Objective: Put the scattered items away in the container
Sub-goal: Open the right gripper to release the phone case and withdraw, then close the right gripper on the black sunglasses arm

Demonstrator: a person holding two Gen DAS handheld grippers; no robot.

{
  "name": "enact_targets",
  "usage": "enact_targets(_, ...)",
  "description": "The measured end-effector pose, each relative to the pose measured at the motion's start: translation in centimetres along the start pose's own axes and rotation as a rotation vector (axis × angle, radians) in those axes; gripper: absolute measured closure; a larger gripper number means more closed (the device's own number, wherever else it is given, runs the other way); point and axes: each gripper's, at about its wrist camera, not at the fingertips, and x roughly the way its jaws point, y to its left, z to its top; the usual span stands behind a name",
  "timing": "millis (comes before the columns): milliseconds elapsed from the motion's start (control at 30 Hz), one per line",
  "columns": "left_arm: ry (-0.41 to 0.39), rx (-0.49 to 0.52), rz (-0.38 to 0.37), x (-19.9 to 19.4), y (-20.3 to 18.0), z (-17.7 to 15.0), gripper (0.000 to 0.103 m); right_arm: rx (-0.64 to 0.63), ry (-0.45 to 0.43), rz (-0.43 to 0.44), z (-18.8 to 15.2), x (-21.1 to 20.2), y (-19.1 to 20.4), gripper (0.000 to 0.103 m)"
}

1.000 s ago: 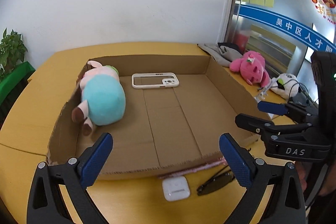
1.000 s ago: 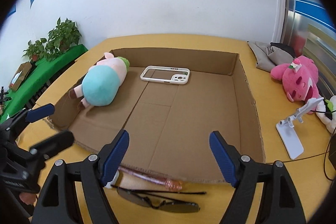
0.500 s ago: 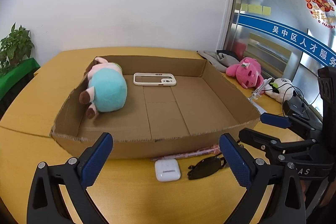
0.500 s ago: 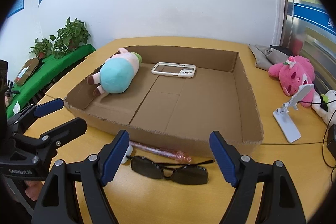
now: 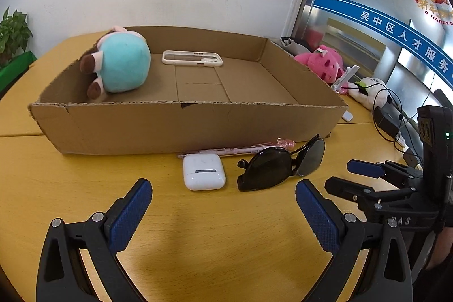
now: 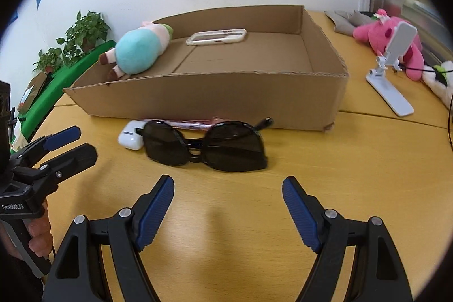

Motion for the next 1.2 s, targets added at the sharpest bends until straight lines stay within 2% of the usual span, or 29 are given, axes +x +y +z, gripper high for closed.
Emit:
enact_targets(167, 0.037, 0.001, -0.053, 1.9, -0.4, 0.4, 0.0, -0.004, 0.04, 0.004, 1.0, 2.3, -2.5, 0.024)
enact_targets(267, 0.046, 0.005, -0.075, 2.8, -0.6, 0.7, 0.0, -0.015, 0.085, 0.039, 1.8, 4.3, -3.7, 0.024)
enact_targets(333, 0.038, 0.014, -0.084, 3.0, -0.8, 0.7, 0.0, -0.057, 0.079, 0.066, 2.5, 5.0, -3.9, 0.024)
enact_targets(500, 0.043, 0.057, -0.08, 3.0, -1.6, 0.1, 0.0, -0.142, 0.094, 0.171, 2.8, 5.8, -2.4, 0.025)
enact_targets(667, 0.047, 0.046, -0.078, 2.8, -1.2, -0.3, 0.0, -0.279, 0.111, 0.234, 0.6, 4.7, 0.9, 0.038)
enact_targets(800, 0.05, 0.013, -0.102, 3.1, -0.1, -0.8, 0.0, -0.333, 0.135, 0.357, -1.4, 2.4, 2.3, 0.04)
enact_targets(933, 0.067, -0.042, -0.16, 3.6, 0.9, -0.9, 0.0, -0.345, 0.109, 0.288, -1.0, 0.6, 1.8, 0.04)
enact_targets(1067, 0.073, -0.072, -0.172, 3.8, 1.3, -0.9, 0.0, -0.338, 0.099, 0.176, 0.7, 0.9, 1.5, 0.04)
enact_targets(1200, 0.067, -0.073, -0.169, 3.4, 1.3, -1.0, 0.0, -0.393, 0.104, 0.19, 1.6, 1.9, 3.7, 0.04)
